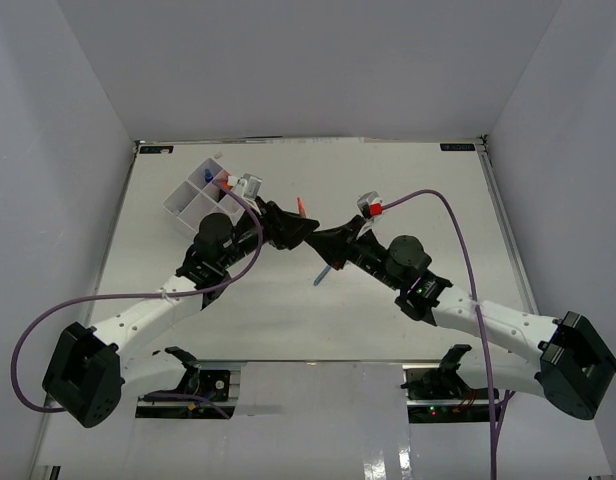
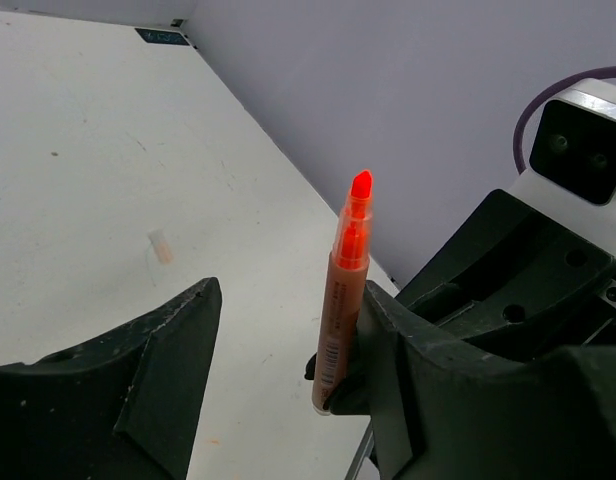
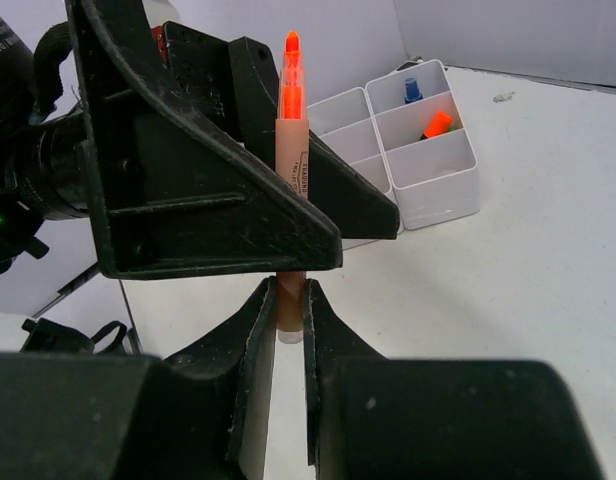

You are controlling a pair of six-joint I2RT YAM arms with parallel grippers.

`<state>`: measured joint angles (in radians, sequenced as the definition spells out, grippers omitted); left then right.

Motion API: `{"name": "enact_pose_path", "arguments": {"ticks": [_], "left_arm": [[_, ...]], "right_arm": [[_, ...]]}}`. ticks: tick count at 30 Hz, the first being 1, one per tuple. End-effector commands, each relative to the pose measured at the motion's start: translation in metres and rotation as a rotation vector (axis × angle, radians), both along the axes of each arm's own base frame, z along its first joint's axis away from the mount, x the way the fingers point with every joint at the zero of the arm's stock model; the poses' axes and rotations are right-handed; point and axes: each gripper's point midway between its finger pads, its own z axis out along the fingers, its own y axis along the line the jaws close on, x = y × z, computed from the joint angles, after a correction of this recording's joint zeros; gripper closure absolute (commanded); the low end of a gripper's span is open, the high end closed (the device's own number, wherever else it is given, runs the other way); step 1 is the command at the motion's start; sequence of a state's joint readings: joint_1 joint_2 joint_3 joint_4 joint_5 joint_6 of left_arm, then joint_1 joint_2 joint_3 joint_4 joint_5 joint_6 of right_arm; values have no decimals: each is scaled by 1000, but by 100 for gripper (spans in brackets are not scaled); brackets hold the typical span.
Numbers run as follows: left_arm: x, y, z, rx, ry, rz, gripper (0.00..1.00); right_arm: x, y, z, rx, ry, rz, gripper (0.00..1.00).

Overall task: Sort the stationery into containers
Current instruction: Pick up the pen from the center of the board.

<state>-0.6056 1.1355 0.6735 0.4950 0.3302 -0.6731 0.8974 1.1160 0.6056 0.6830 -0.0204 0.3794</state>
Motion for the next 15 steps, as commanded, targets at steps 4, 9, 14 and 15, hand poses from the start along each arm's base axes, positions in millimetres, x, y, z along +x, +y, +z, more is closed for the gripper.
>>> {"name": "enact_pose_path", "arguments": {"ticks": [4,9,14,15], "left_arm": [[-10,-5,20,-43,-89,-52,44],[-16,-7,22,-50,-110,-85,65],[-18,-6,24,-44,-128,-89,82],[-18,-6,23,-38,-129,-89,84]], "right_arm": [[-8,7,19,85,-39,54,92],[-9,6,18,90,-36,55,92],[-5,3,13,75,-31,28,84],[-5,2,10,65,-28,22,79]]}}
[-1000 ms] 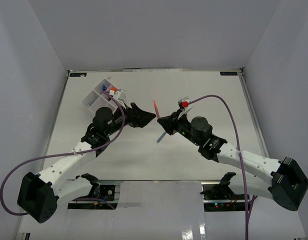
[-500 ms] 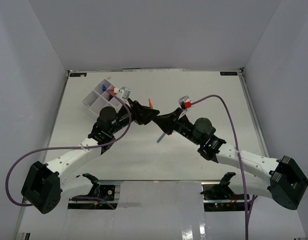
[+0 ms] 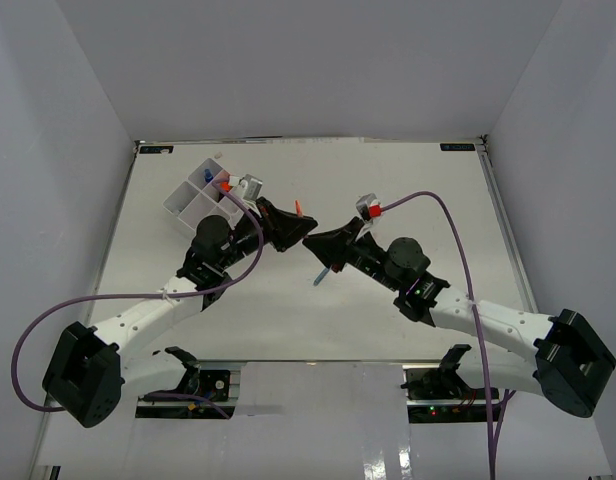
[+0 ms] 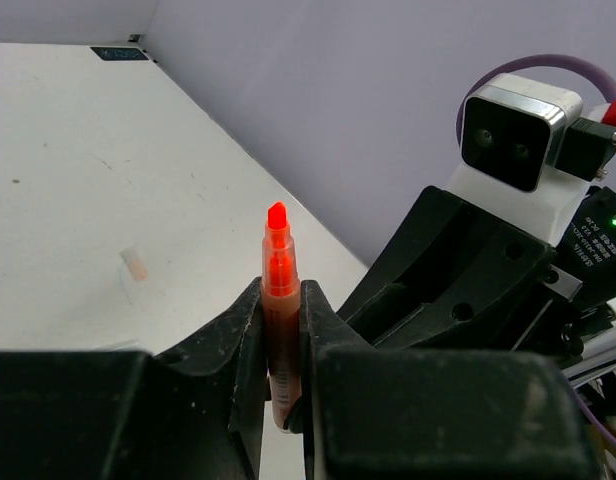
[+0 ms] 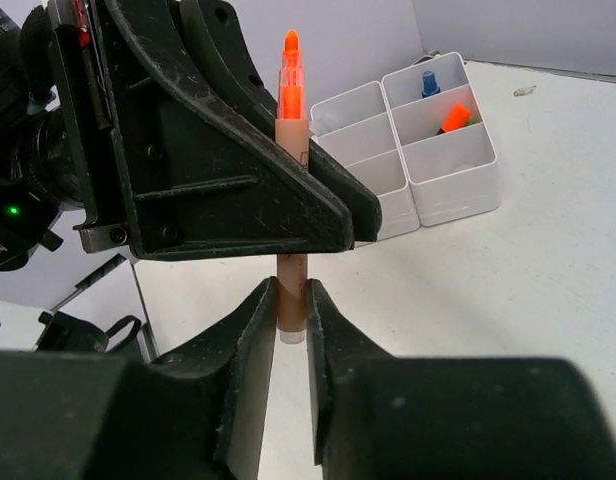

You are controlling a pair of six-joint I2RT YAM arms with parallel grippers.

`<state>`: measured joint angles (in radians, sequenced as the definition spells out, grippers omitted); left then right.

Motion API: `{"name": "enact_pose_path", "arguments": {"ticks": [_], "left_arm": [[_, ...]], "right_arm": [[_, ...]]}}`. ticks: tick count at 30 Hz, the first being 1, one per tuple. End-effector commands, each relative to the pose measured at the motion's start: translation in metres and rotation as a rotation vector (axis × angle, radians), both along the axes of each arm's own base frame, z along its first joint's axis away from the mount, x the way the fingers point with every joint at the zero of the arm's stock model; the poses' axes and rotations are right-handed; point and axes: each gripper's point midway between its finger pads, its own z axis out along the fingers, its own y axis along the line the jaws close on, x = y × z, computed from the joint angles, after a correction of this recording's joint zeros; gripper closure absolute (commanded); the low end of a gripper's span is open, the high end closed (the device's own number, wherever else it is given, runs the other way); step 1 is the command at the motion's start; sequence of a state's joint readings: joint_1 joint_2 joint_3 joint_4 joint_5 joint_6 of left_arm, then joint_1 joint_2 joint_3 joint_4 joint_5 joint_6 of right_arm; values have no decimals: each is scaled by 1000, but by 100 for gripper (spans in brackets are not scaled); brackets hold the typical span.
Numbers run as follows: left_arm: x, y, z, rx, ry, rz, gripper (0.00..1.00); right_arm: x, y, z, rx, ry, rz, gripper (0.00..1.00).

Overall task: Sort the stationery into containers
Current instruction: Pick up the pen from the center of the board, then pick up the pen cap from the center of the board.

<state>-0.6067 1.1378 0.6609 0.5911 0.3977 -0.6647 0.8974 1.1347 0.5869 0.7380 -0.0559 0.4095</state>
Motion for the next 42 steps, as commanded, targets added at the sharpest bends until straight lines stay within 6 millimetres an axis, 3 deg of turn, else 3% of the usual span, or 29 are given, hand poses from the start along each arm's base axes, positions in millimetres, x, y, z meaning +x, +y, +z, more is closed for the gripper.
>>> {"name": "enact_pose_path", "arguments": {"ticks": [1,6,7,8,11,14,18,19,21,22,24,25,27,28,31,42], "left_arm": [[-6,0,7,7,-48,-20,86],[-1,3,4,74,-85,8,89],[2,5,-1,107,-77,26,91],[3,6,2,125,-95,37,92],[12,15,-10,248,-127,67,95],[19,23,-12,363,-171,76,99],[20,28,-18,471,-223,42,100],[19,29,-22,496,-219,30,100],[13,31,-33,547,-233,-10,100],[10,31,-39,559,-234,-29,100],[3,29,-46,582,-275,-80,100],[-1,30,-49,585,-278,-94,100],[-7,30,-60,601,-284,-127,100],[-8,31,-63,609,-284,-132,100],[-12,30,-70,618,-292,-161,100],[-11,35,-71,639,-298,-140,100]], "right_arm": [[1,-5,13,34,-42,-26,73],[19,-27,-5,-52,-24,-168,39],[21,-34,-15,-92,1,-198,33],[33,-48,-20,-111,22,-286,19],[46,-80,-41,-198,74,-430,1],[73,-125,-54,-282,149,-583,10],[93,-149,-69,-399,254,-622,10],[99,-150,-85,-459,296,-628,10],[108,-161,-91,-561,361,-662,9],[114,-160,-112,-628,414,-662,6],[124,-163,-117,-674,476,-673,0],[129,-161,-137,-720,528,-667,8],[139,-161,-141,-730,579,-676,15],[143,-161,-156,-762,615,-680,22],[157,-163,-172,-788,680,-708,32],[181,-170,-215,-845,819,-781,45]]}}
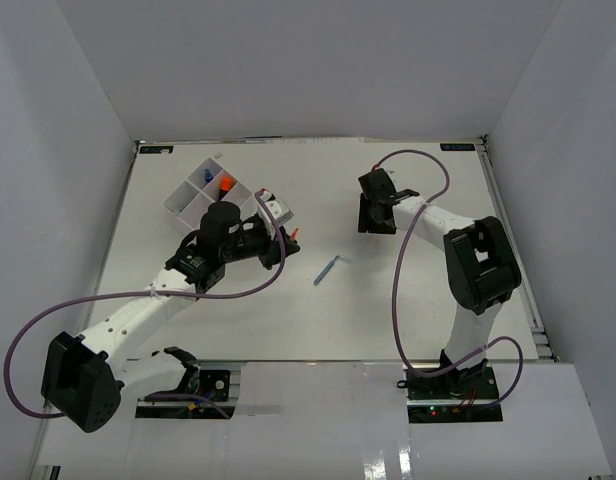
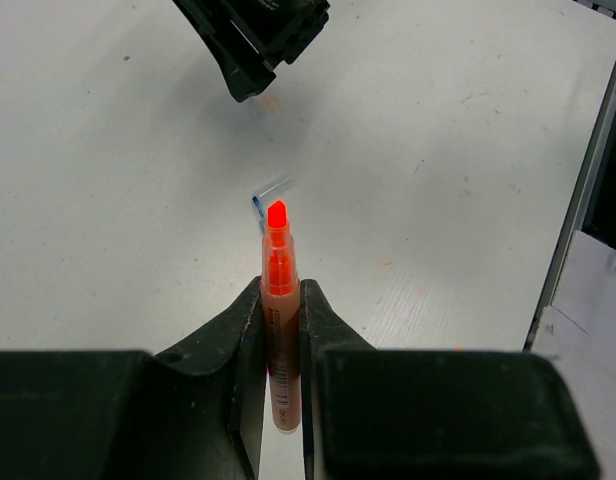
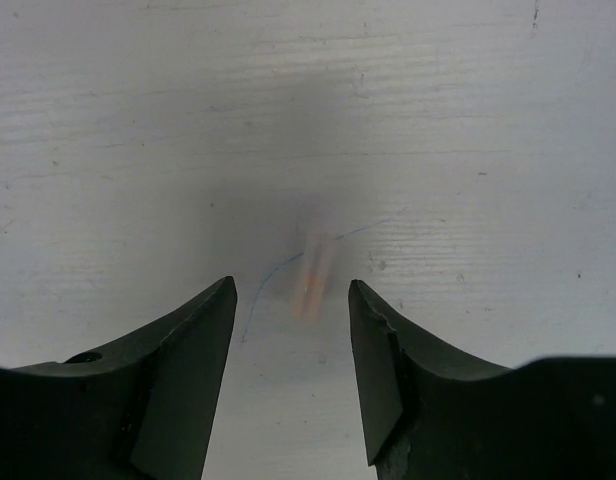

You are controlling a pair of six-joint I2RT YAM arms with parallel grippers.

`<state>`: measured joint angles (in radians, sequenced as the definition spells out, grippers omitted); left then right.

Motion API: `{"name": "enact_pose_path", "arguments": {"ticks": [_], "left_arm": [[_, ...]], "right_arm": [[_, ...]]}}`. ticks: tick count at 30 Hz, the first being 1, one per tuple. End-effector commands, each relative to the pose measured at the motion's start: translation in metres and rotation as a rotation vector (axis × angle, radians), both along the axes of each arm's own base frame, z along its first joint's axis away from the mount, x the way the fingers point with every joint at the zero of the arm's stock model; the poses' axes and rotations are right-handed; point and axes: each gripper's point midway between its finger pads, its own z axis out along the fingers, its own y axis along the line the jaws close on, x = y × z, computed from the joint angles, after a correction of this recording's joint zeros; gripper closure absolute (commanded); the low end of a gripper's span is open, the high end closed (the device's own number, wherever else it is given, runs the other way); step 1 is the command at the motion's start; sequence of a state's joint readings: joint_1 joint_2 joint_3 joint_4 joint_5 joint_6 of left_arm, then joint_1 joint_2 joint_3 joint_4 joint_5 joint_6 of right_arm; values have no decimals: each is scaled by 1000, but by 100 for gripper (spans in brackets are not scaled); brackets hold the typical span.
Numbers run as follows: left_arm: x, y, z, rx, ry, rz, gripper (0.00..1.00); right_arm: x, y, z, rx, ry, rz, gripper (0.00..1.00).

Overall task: Sort the stationery into containers
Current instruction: Pick up the pen cap from the center of the board.

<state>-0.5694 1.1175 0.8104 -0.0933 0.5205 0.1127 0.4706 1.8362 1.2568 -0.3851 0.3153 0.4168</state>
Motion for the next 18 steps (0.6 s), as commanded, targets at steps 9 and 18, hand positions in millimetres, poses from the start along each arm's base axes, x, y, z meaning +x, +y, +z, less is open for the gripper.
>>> {"name": "enact_pose_path", "arguments": {"ticks": [9,18], "left_arm": [[-8,2,11,-18,-41,-31,100],[-8,2,10,-13,-44,-30,100]], "right_arm": [[13,-4,-17,11,47,-79,54],[14,-7,-33,8,78,-102,69]]}}
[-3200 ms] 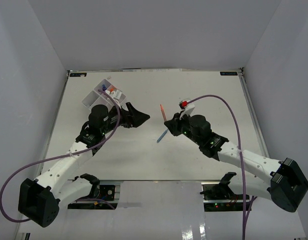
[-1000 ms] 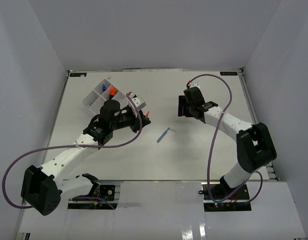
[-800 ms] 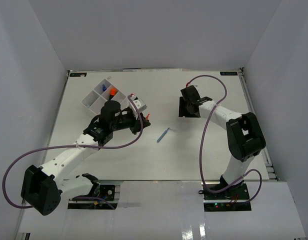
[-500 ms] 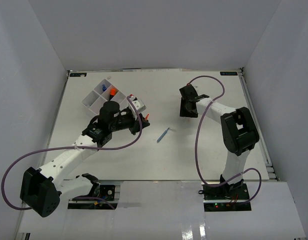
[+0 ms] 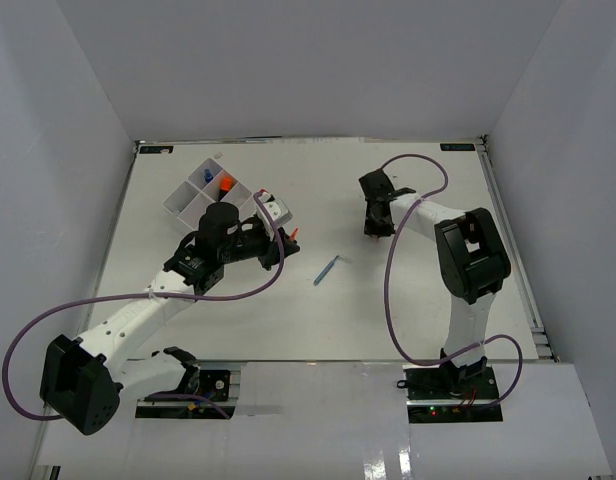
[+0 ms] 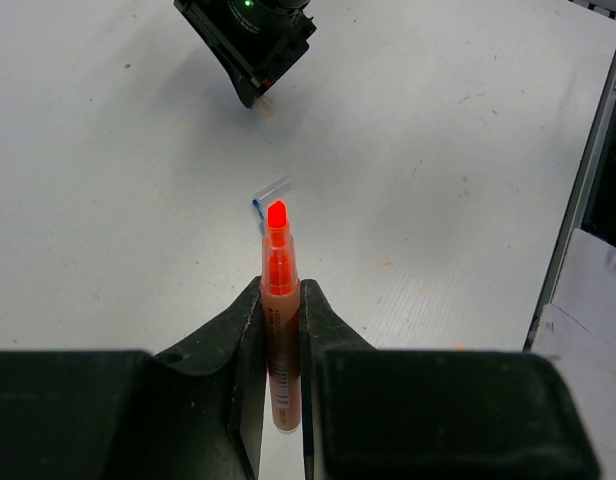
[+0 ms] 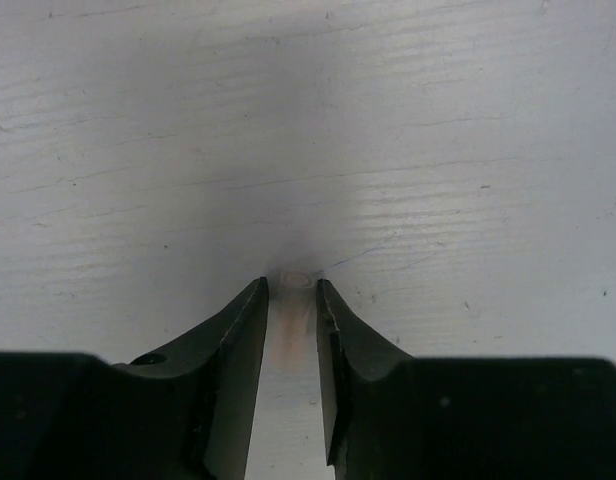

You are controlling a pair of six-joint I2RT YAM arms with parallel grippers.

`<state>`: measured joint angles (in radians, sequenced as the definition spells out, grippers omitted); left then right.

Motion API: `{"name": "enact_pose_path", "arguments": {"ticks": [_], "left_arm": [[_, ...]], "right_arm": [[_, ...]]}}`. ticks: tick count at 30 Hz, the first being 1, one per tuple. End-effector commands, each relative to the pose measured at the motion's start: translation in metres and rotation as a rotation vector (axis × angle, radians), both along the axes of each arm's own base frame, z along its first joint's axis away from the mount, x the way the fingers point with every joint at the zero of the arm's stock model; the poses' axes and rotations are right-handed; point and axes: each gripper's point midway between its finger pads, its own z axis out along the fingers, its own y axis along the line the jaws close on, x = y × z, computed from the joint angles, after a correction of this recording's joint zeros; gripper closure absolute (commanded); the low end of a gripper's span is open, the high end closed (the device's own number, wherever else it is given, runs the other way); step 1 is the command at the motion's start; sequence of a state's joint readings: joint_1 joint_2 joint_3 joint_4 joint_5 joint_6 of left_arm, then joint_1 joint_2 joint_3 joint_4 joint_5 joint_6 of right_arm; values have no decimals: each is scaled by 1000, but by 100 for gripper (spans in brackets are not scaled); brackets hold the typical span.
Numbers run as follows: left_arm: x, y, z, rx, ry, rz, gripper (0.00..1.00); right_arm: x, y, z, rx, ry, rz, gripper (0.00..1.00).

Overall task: Sort the stationery into containers
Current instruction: Pick up the pen cap from the center of the board.

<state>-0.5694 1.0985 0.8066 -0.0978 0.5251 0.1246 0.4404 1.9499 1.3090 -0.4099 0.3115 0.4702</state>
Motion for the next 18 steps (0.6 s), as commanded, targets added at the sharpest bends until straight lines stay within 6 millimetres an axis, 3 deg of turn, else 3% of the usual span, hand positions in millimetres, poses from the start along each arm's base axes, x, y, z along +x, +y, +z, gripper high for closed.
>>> {"name": "enact_pose_path", "arguments": {"ticks": [1,5,6,8,11,13,15,18], "left_arm": [[-5,1,6,-11,-26,-22,100],[-6,0,7,-18,-17,-25,100],[-6,0,10,-27,-20,-26,100],[-11,-5,17,-66,-11,-48,100],[-22,-13,24,-127,32,-104,100],[-25,-18,26,-151,46,-135,100],[-27,-21,27,-173,83,-142,100],[-26,-23,27,-186,91,-143,100]], "right_arm": [[6,0,-3,11,4,-28,71],[5,3,5,30,-25,-4,89],[6,7,22,61,-73,9,92],[3,18,38,126,-151,58,92],[-7,42,120,270,-396,161,92],[-20,64,153,344,-500,249,92],[-32,76,202,435,-679,314,92],[-64,99,256,582,-878,421,92]]}}
